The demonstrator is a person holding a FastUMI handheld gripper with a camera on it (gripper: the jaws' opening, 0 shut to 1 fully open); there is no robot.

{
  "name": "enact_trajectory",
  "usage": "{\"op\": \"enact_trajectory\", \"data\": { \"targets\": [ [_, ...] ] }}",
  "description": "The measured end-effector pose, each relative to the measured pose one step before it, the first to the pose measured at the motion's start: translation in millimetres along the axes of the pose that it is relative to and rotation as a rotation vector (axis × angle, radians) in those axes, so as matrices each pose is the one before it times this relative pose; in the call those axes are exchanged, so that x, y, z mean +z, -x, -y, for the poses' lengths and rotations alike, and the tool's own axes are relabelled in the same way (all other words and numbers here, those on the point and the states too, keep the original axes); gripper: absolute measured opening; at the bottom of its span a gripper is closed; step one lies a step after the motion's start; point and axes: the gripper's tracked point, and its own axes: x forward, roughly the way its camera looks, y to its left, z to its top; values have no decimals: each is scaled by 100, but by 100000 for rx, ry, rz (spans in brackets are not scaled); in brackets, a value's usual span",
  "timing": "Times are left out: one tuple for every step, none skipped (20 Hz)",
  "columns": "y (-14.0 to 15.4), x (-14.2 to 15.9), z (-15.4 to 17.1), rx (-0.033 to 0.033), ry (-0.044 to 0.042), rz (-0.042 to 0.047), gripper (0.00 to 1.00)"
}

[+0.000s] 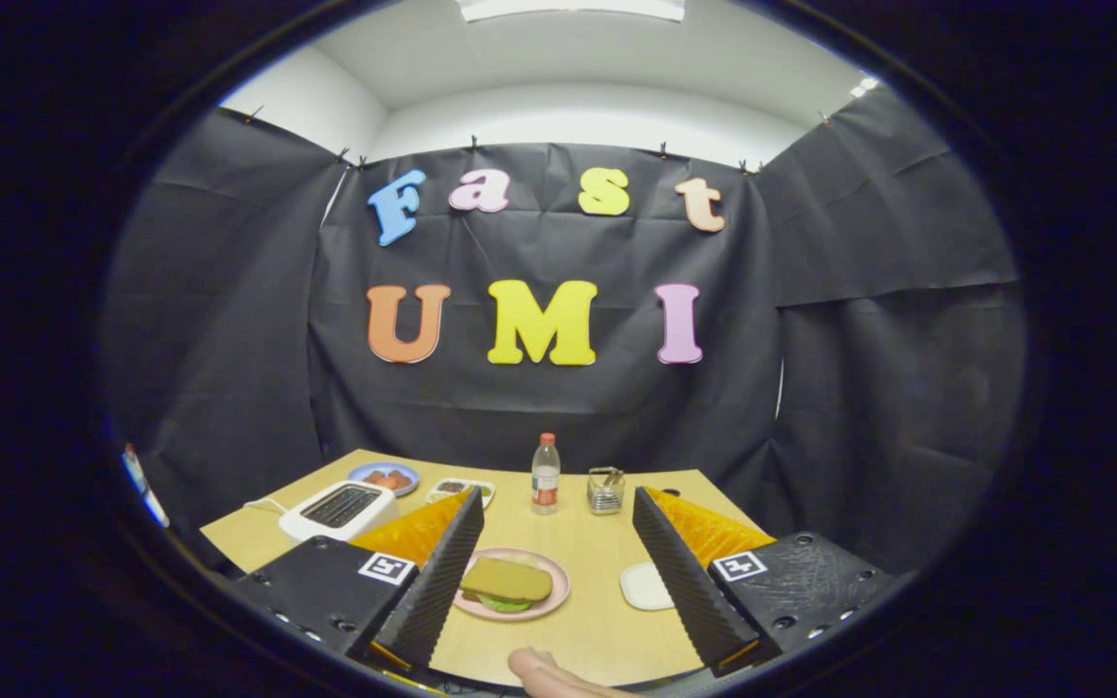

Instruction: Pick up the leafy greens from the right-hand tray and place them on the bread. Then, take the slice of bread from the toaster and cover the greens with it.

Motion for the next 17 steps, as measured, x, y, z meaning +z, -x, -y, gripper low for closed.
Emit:
{"op": "enact_trajectory", "data": {
  "targets": [
    [343,101,141,-192,176,751,95],
    [260,-11,9,-113,-14,778,95],
    [280,127,66,96,-420,651,95],
    [160,5,-117,347,-777,388,95],
    [196,62,-44,594,-1016,297,95],
    [75,47,-38,383,-625,100,95],
    [13,37,186,-402,-559,125,95],
    [68,-70,280,-466,-160,80,95],
    [-10,35,144,-263,-135,180,95],
    [-47,-98,0,-123,-171,84,95],
    [46,-18,71,-27,-22,-51,95],
    [-208,-265,164,-293,-124,-413,95],
    [-112,-140,143,-210,-278,-444,95],
    [-247,-186,30,193,-139,-456,95],
    [-124,-160,140,-28,-214,-731,95],
    [-51,-6,187,-31,-246,-572,95],
    [-78,74,33,81,146,-4,95]
  ]
}}
